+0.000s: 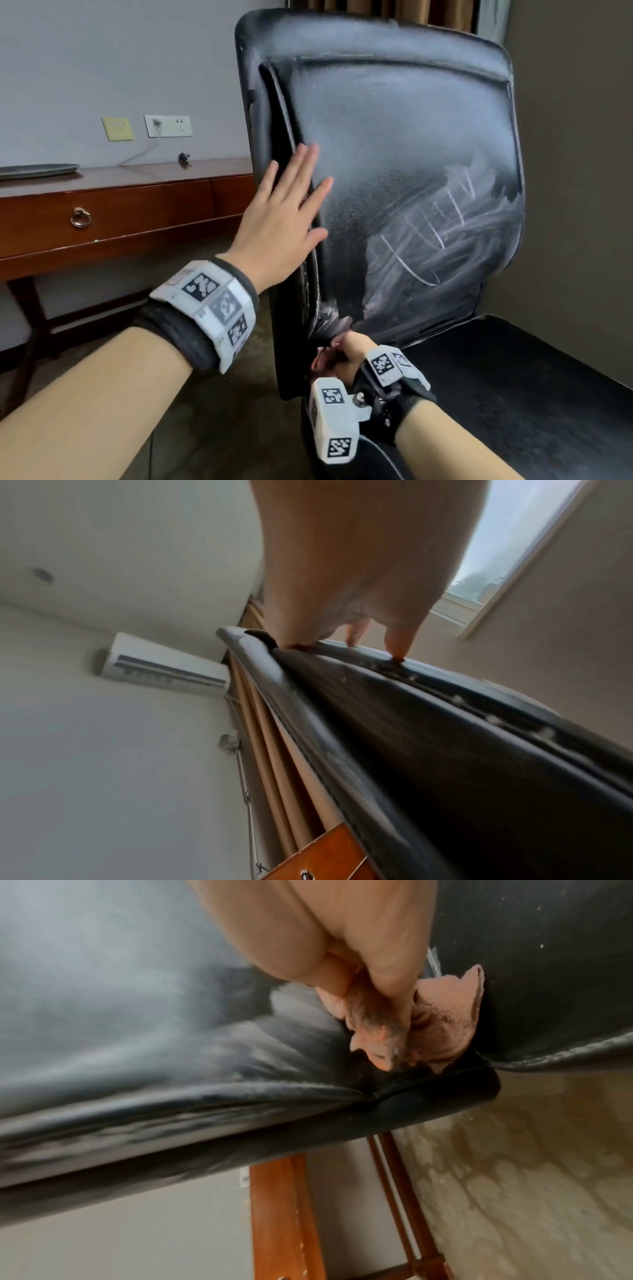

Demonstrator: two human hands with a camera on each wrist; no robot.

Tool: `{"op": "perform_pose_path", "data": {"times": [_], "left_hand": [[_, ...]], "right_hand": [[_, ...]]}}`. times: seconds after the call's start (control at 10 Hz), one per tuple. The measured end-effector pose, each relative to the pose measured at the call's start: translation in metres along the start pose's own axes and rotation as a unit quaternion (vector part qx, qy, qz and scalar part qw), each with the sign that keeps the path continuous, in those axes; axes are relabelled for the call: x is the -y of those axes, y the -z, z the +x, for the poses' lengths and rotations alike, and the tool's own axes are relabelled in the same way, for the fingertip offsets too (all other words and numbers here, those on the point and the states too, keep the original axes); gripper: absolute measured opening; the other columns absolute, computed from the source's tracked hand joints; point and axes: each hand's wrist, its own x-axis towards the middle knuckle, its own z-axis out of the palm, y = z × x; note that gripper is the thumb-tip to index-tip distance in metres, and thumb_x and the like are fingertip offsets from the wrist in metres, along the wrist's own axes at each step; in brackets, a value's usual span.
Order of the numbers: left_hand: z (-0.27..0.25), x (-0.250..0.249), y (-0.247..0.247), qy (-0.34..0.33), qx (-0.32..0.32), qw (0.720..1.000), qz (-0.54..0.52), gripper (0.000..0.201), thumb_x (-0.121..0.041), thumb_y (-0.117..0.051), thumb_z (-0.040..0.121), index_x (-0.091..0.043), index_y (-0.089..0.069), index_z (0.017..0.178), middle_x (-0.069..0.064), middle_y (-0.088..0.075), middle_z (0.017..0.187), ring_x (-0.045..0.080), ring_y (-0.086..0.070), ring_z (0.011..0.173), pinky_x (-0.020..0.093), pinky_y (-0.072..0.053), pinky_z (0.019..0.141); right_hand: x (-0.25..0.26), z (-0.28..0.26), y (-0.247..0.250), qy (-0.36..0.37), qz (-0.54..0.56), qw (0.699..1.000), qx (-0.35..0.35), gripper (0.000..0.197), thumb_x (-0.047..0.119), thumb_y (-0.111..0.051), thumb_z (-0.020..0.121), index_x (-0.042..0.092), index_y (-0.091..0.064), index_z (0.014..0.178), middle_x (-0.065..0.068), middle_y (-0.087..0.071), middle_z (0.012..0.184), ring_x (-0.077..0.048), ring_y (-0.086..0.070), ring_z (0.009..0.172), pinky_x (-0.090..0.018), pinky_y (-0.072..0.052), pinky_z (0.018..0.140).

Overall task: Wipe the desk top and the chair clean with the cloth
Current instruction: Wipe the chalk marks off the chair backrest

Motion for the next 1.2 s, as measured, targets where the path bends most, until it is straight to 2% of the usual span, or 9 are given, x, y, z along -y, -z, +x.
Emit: {"op": "perform_pose_path", "data": {"times": [0.2, 0.4, 0.6, 0.7, 0.8, 0.9, 1.0, 1.1, 1.2], "left_hand": [[-0.026, -0.007, -0.023, -0.089, -0.013, 0.994, 0.059, 0.068, -0.05, -0.048, 0.088, -0.019, -0.034, 0.147, 0.009, -0.017, 0.157, 0.026, -0.014, 0.146, 0.054, -0.018, 0.114], [-0.023, -0.011, -0.026, -0.074, -0.028, 0.995, 0.055, 0.07, -0.045, -0.064, 0.083, -0.016, -0.042, 0.143, 0.01, -0.023, 0.156, 0.028, -0.019, 0.144, 0.056, -0.021, 0.113], [-0.021, -0.009, -0.024, -0.083, -0.025, 0.995, 0.058, 0.071, -0.045, -0.066, 0.081, -0.016, -0.044, 0.142, 0.011, -0.025, 0.155, 0.028, -0.022, 0.143, 0.057, -0.023, 0.112], [-0.02, -0.01, -0.024, -0.077, -0.02, 0.995, 0.054, 0.07, -0.043, -0.065, 0.081, -0.016, -0.044, 0.142, 0.01, -0.025, 0.155, 0.028, -0.022, 0.143, 0.056, -0.021, 0.113], [-0.022, -0.013, -0.022, -0.066, -0.015, 0.996, 0.055, 0.069, -0.044, -0.065, 0.082, -0.018, -0.043, 0.142, 0.009, -0.025, 0.155, 0.026, -0.021, 0.144, 0.056, -0.022, 0.113], [-0.022, -0.016, -0.019, -0.054, -0.002, 0.996, 0.071, 0.071, -0.047, -0.063, 0.082, -0.018, -0.042, 0.143, 0.009, -0.024, 0.155, 0.026, -0.02, 0.144, 0.055, -0.021, 0.114], [-0.019, -0.029, -0.022, -0.035, 0.002, 0.997, 0.075, 0.073, -0.04, -0.068, 0.079, -0.01, -0.043, 0.141, 0.015, -0.025, 0.154, 0.028, -0.021, 0.143, 0.053, -0.017, 0.113], [-0.017, -0.044, -0.028, -0.036, 0.005, 0.996, 0.076, 0.072, -0.031, -0.073, 0.077, 0.0, -0.045, 0.137, 0.017, -0.032, 0.15, 0.029, -0.026, 0.142, 0.052, -0.014, 0.113], [-0.014, -0.048, -0.026, -0.03, 0.016, 0.996, 0.077, 0.081, -0.036, -0.078, 0.07, 0.0, -0.046, 0.136, 0.016, -0.035, 0.149, 0.027, -0.03, 0.14, 0.053, -0.014, 0.113]], "right_hand": [[0.031, -0.039, -0.007, -0.011, 0.04, 0.997, 0.062, 0.029, -0.005, -0.025, 0.093, 0.004, -0.044, 0.074, -0.011, -0.042, 0.073, -0.021, -0.045, 0.06, -0.027, -0.046, 0.048], [0.044, -0.086, -0.014, 0.043, 0.017, 0.994, 0.102, 0.024, -0.009, -0.032, 0.055, 0.002, -0.05, 0.065, -0.016, -0.05, 0.064, -0.025, -0.051, 0.057, -0.034, -0.042, 0.062], [0.073, -0.104, -0.026, -0.003, 0.038, 0.99, 0.135, 0.035, -0.012, -0.018, 0.091, -0.002, -0.046, 0.072, -0.016, -0.051, 0.068, -0.025, -0.047, 0.066, -0.034, -0.047, 0.068], [0.108, -0.129, -0.021, 0.075, 0.117, 0.979, 0.146, 0.042, -0.013, -0.012, 0.091, 0.005, -0.041, 0.067, -0.008, -0.047, 0.061, -0.016, -0.046, 0.065, -0.04, -0.041, 0.087], [0.122, -0.137, -0.013, 0.135, 0.158, 0.967, 0.147, 0.044, -0.015, -0.012, 0.09, 0.009, -0.037, 0.062, -0.006, -0.041, 0.052, -0.014, -0.048, 0.049, -0.04, -0.046, 0.082], [0.098, -0.115, -0.004, 0.284, -0.025, 0.956, 0.061, 0.037, -0.02, -0.022, 0.087, 0.006, -0.046, 0.075, -0.012, -0.049, 0.069, -0.013, -0.055, 0.052, -0.032, -0.051, 0.061], [0.038, -0.09, -0.005, 0.399, -0.298, 0.867, -0.021, 0.063, -0.022, -0.032, 0.083, 0.011, -0.043, 0.136, -0.003, -0.033, 0.145, 0.004, -0.039, 0.123, 0.005, -0.031, 0.085], [-0.001, -0.081, -0.015, 0.478, -0.388, 0.788, 0.017, 0.089, -0.023, -0.03, 0.077, 0.022, 0.004, 0.146, 0.012, 0.023, 0.149, 0.025, 0.018, 0.125, 0.009, -0.001, 0.096], [0.054, -0.054, 0.003, 0.537, -0.372, 0.757, -0.027, 0.097, -0.027, -0.032, 0.071, 0.031, 0.0, 0.141, 0.012, 0.021, 0.151, 0.017, 0.02, 0.132, 0.005, -0.001, 0.1]]}}
